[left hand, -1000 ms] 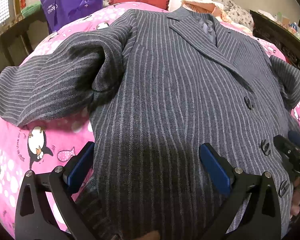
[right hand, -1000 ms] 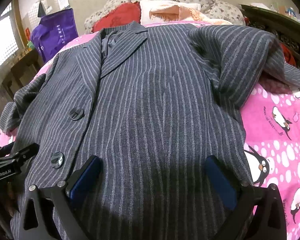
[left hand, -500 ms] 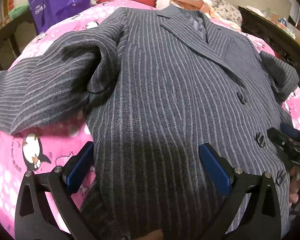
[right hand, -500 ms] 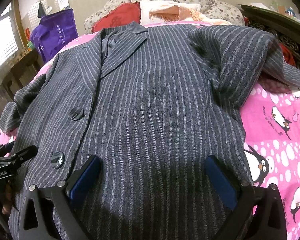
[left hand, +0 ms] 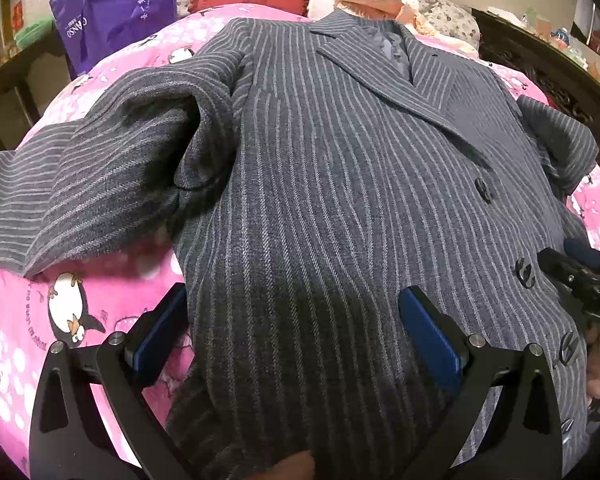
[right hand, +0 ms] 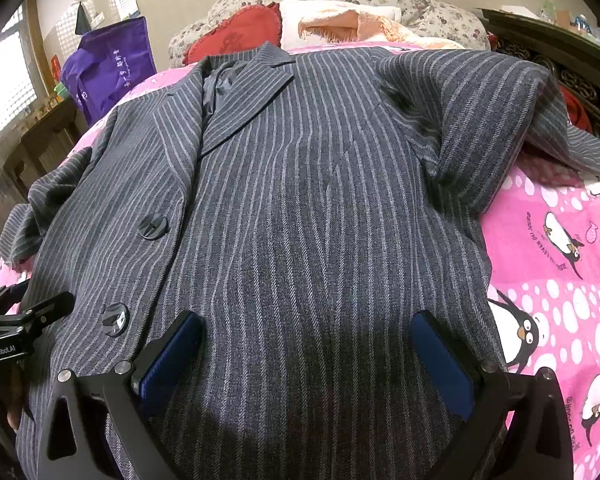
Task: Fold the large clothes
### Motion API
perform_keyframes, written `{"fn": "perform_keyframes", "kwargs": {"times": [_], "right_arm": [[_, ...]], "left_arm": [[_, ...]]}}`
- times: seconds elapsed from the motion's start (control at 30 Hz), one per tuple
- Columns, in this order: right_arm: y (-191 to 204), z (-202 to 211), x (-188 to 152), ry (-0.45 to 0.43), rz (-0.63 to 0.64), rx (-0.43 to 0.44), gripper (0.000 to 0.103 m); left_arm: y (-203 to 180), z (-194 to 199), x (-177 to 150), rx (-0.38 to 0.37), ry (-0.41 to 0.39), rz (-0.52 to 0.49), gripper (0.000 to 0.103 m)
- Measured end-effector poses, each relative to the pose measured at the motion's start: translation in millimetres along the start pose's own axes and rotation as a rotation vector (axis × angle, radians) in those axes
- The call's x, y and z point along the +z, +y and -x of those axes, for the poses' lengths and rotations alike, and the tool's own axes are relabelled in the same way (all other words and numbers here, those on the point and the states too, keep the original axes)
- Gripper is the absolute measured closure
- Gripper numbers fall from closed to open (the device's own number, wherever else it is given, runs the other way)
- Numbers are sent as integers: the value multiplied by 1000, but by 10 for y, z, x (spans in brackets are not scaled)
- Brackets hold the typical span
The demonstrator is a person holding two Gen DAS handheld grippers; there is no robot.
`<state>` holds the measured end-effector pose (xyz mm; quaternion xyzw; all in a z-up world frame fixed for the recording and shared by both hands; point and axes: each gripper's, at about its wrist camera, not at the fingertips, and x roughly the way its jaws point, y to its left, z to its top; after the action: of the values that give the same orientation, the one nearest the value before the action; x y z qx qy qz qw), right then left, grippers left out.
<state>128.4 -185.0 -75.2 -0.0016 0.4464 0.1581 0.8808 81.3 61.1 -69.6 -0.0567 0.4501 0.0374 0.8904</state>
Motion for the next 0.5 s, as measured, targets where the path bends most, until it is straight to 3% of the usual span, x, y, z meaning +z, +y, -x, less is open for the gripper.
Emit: {"fn": "perform_keyframes", "kwargs": {"times": [0.5], "right_arm": [[11, -2, -4, 1, 6, -8, 0]], "left_arm": [[-1, 10, -2, 6, -4, 1, 0]]}}
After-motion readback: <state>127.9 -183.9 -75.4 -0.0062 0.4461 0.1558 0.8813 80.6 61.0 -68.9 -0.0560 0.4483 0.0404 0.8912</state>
